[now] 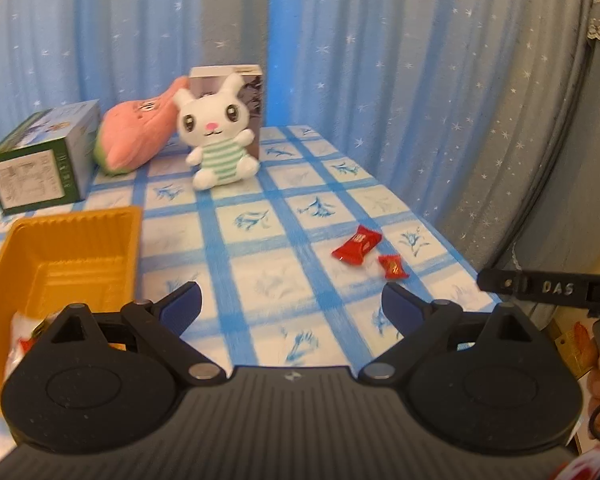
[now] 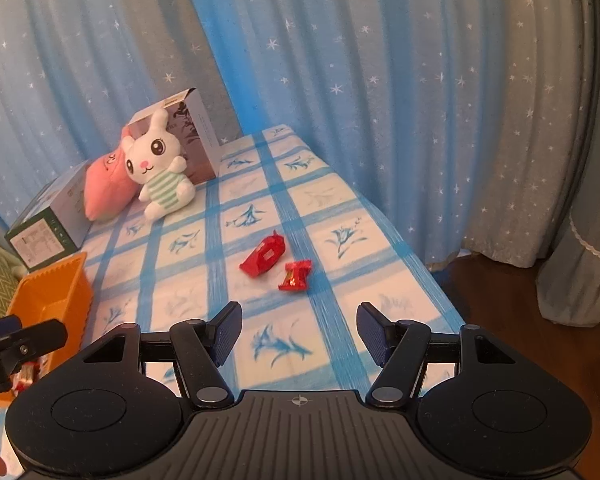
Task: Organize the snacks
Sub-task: 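Withdraw both open tools and move toward the two red candies, then grasp the red candy with the left tool while the right tool grasps the small red candy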
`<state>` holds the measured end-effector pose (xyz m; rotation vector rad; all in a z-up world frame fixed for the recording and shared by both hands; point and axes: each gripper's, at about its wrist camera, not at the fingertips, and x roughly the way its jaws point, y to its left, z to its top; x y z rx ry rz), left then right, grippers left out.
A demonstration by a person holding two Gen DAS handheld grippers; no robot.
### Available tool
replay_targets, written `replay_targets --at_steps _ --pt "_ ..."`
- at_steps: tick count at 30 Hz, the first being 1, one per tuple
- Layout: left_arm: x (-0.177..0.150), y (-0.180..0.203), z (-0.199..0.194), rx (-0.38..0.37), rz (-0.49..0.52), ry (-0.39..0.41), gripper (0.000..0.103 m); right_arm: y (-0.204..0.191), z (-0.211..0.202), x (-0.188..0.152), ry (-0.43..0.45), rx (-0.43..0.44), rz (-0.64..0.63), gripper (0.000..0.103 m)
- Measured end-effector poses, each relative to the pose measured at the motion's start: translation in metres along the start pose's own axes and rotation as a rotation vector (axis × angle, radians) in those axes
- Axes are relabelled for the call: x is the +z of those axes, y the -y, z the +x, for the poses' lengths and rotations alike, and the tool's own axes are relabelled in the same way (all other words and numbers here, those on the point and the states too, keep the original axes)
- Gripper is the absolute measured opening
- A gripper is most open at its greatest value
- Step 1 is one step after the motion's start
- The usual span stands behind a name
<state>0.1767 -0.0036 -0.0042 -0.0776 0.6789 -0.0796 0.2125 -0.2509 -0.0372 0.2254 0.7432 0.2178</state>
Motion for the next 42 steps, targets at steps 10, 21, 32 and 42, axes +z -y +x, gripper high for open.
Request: replay_targets --at_steps 10,21,32,42 --pt "0.025 0.006 0.087 -0.036 0.058 -0.080 0.096 0.012 0.075 0.009 -0.022 0.004 -0.012 0.063" --pt "0.035 -0.003 0.162 -0.038 0.111 -0.143 0.096 0.008 0.153 0.017 -0.076 0.016 -0.027 0.045" --pt "0.030 -0.004 0.199 -0.055 0.135 -0.184 0.094 0.001 0.178 0.011 -0.082 -0.027 -0.091 0.024" --pt "0.031 0.029 0.232 -0.222 0.207 -0.173 0.072 0.028 0.159 0.020 0.006 -0.084 0.023 0.022"
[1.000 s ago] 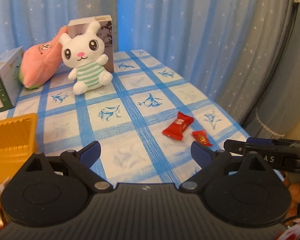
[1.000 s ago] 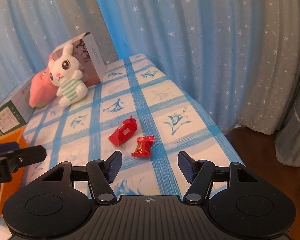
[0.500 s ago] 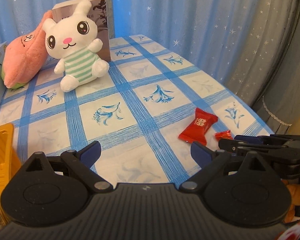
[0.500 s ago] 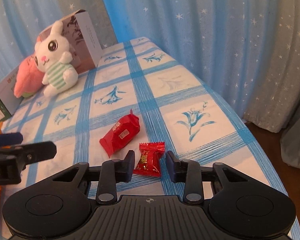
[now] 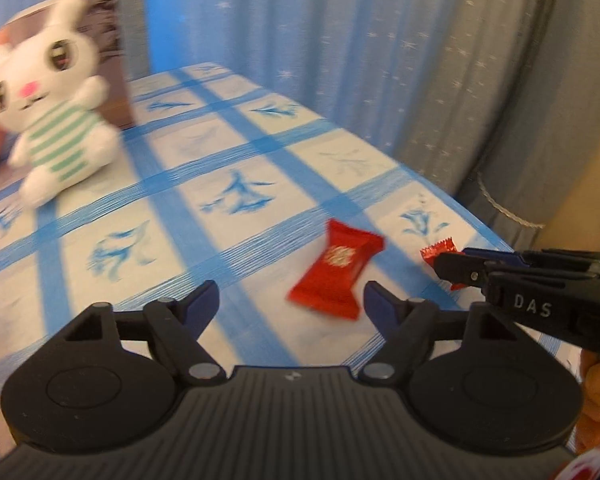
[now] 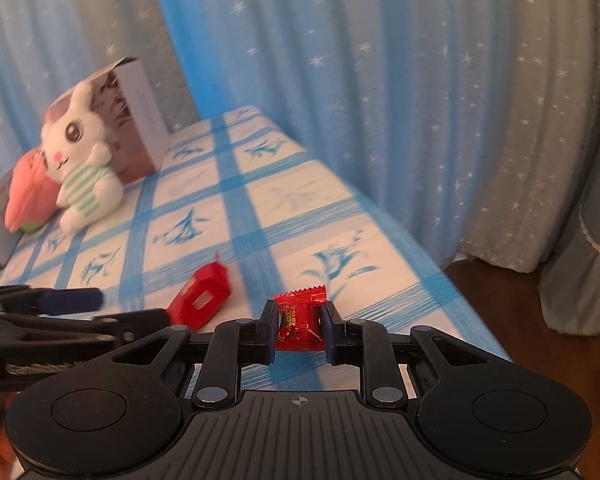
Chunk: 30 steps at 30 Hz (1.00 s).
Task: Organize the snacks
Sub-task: 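Grasp the red candy with the left tool while the right tool grasps the small red candy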
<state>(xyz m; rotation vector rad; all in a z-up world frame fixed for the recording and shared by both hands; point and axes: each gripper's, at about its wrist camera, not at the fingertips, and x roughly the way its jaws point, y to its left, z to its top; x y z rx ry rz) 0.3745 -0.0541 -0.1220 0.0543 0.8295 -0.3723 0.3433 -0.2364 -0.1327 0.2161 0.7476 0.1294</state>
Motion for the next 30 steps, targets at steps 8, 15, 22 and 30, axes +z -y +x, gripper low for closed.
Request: replay_targets --at_steps 8,15,22,30 --pt "0.010 0.018 0.033 -0.077 0.058 0.000 0.041 0.012 0.001 -0.001 -0.012 0.005 0.048 0.022" --pt "0.004 0.022 0.036 -0.031 0.093 -0.007 0.025 0.016 0.000 -0.002 -0.008 0.000 0.051 0.022" --pt "-0.018 0.016 0.008 0.020 -0.058 -0.012 0.023 0.005 -0.004 -0.006 -0.016 0.035 0.025 0.022" --pt "-0.044 0.019 -0.049 0.055 -0.185 0.000 0.023 -0.010 -0.028 -0.013 -0.018 0.094 0.017 0.022"
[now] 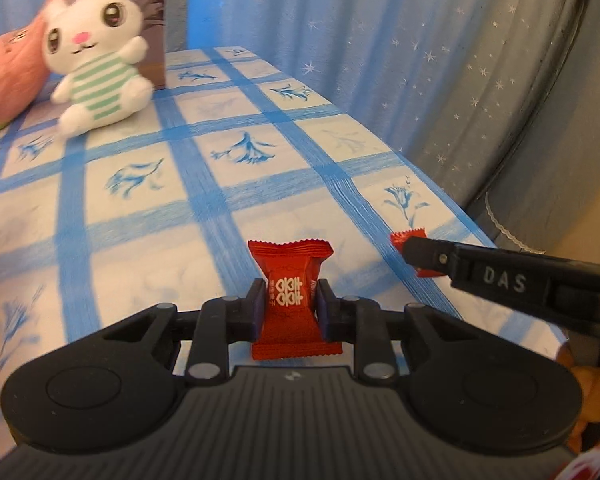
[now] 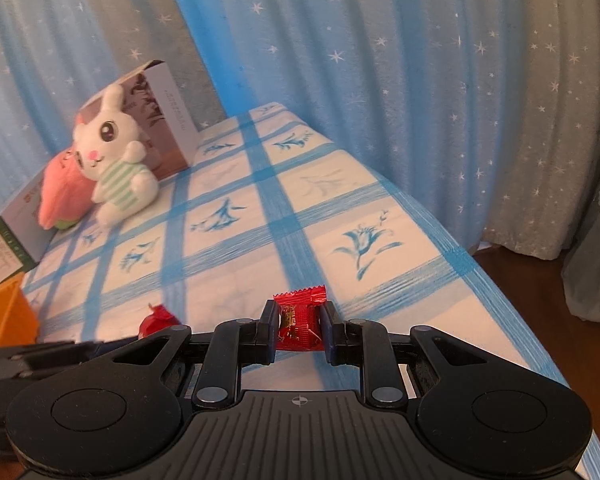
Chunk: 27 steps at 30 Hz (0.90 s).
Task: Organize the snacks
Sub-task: 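Grasp the red candy with the left tool while the right tool grasps the small red candy, then carry both held red candies over the orange tray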
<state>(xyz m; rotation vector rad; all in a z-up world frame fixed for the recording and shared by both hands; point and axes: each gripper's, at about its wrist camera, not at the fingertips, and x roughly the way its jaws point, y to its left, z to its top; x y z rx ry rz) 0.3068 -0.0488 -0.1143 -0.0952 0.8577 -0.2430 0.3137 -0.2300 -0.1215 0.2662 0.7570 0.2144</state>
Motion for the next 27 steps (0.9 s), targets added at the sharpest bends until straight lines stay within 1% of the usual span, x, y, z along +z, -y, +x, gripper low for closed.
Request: replay_targets --at_steps 5,10,13,18,23,27 --pt "-0.020 -0.004 -0.040 0.021 -0.075 0.014 0.023 -0.011 -0.027 -0.008 0.003 0.020 0.003 0.022" --pt "-0.041 -0.009 -0.081 0.052 -0.095 0.020 0.023 -0.028 -0.063 -0.019 0.019 0.044 -0.002 0.022" --pt "-0.053 -0.017 -0.111 0.069 -0.127 0.037 0.023 -0.043 -0.085 -0.031 0.020 0.060 -0.026 0.022" --pt "-0.073 -0.028 -0.162 0.102 -0.153 0.063 0.023 -0.065 -0.119 -0.052 0.013 0.086 -0.040 0.022" --pt "-0.091 -0.038 -0.209 0.139 -0.179 0.086 0.023 -0.087 -0.149 -0.069 0.012 0.117 -0.055 0.022" --pt "-0.103 -0.045 -0.240 0.156 -0.197 0.103 0.023 -0.106 -0.169 -0.081 0.013 0.140 -0.090 0.022"
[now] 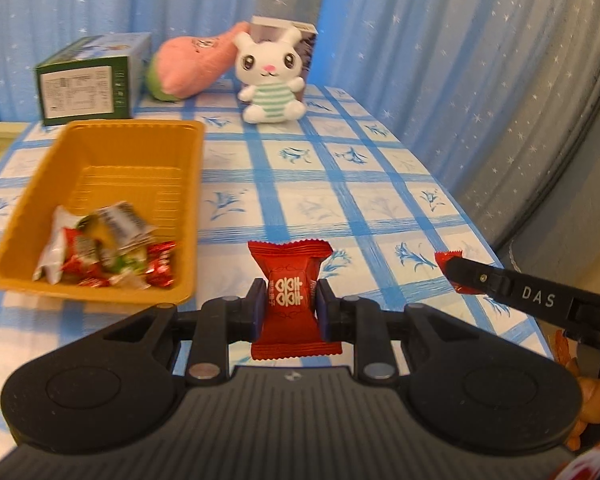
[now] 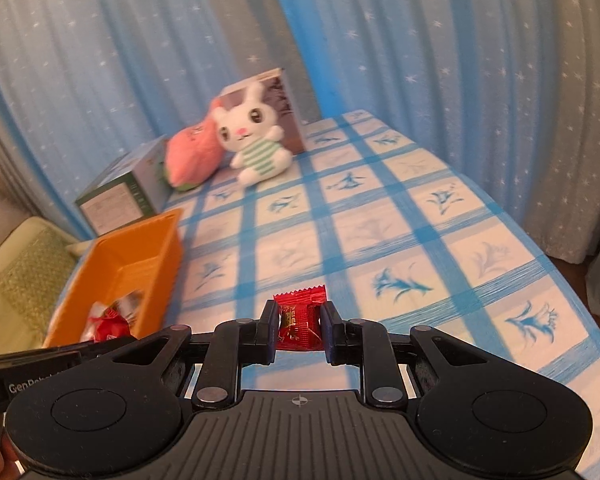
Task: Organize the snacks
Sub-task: 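Carry both held red candies over the orange tray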
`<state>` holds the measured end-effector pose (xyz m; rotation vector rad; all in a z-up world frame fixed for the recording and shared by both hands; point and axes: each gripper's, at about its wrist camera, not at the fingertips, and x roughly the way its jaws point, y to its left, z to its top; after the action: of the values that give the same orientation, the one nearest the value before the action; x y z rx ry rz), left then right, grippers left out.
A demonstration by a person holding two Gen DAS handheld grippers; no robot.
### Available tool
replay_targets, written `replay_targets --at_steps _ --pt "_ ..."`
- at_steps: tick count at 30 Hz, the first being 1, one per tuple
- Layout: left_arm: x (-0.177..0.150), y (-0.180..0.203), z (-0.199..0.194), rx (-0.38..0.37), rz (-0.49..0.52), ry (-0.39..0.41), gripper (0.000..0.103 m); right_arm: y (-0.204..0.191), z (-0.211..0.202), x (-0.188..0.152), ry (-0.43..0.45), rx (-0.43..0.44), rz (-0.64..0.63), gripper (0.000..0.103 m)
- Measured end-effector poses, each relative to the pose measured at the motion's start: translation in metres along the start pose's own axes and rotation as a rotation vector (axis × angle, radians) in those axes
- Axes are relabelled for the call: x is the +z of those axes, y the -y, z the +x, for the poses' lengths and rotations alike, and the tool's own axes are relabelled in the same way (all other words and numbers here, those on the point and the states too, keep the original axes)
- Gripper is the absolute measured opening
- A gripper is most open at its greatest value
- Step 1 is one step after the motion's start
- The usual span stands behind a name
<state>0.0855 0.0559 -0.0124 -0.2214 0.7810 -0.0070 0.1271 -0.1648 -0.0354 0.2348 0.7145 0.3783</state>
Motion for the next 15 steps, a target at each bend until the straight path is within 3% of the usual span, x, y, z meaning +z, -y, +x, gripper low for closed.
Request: replay_targets --at_steps 15 --pt "-0.025 -0.044 -0.071 0.066 -0.042 0.039 0.023 -0.081 -0.023 -0.027 -0.024 0.101 -0.143 0.022"
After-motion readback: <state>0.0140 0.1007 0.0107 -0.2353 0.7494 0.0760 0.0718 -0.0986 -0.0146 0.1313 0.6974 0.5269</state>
